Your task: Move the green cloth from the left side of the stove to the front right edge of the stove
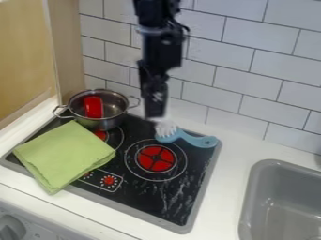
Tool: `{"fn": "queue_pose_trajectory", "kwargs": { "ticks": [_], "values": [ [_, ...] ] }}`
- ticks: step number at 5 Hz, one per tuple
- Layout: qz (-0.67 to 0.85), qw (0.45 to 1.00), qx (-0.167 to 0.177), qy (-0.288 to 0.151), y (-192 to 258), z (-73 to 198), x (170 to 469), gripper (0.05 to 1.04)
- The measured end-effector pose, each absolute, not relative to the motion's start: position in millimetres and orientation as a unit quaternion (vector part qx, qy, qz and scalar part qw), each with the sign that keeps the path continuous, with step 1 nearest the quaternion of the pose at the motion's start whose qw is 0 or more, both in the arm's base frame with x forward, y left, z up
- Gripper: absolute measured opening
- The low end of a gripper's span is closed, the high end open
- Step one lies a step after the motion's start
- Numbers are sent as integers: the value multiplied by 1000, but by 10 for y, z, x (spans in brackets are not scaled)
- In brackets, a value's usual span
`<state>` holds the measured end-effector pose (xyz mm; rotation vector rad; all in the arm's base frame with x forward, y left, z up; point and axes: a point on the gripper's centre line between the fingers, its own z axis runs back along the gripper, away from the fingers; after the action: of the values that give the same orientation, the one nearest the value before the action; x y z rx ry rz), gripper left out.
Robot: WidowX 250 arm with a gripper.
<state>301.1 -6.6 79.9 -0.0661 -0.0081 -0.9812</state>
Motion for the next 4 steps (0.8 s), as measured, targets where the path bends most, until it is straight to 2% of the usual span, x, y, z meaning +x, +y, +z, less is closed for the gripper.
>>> {"fn": "queue_pose_trajectory", "kwargs": {
  "ticks": [1, 2, 3, 4],
  "values": [
    [-485, 874, -2, 7, 68, 887, 2868, 999],
    [-491, 871, -5, -2, 288, 877, 2675, 999],
    [-489, 872, 3, 9, 473, 789, 2577, 999],
    [-458, 889, -3, -6, 831, 765, 2491, 999]
  ]
}}
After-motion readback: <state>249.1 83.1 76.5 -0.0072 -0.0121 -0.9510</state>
